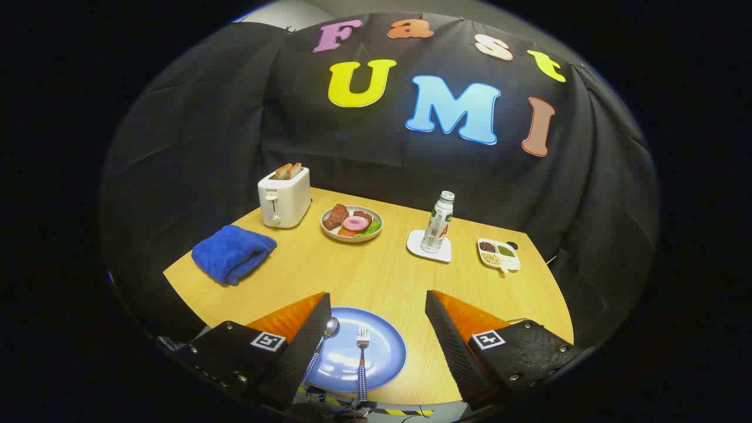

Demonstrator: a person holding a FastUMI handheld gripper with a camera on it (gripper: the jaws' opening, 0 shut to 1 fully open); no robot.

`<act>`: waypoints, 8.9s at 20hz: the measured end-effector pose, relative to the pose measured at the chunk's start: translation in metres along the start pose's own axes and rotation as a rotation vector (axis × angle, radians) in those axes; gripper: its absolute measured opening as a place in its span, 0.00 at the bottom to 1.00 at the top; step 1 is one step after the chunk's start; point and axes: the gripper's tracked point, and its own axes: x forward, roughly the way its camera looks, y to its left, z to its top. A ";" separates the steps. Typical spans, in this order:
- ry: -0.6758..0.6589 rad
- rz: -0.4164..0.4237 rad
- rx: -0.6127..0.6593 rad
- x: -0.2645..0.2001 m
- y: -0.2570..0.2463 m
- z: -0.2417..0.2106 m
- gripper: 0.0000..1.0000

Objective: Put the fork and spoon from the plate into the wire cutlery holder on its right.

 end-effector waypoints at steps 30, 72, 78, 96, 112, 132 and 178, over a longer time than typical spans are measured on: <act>0.524 0.044 -0.084 0.026 0.014 -0.140 0.99; 1.027 0.000 -0.258 -0.089 -0.185 -0.119 0.03; 1.175 -0.021 -0.278 -0.114 -0.232 -0.134 0.03; 1.475 0.031 -0.591 -0.051 -0.274 -0.143 0.03; 1.376 0.003 -0.546 -0.019 -0.278 -0.144 0.77; 0.799 -0.024 0.017 -0.040 -0.102 -0.089 0.97; 1.015 0.274 0.038 0.035 0.079 -0.196 0.21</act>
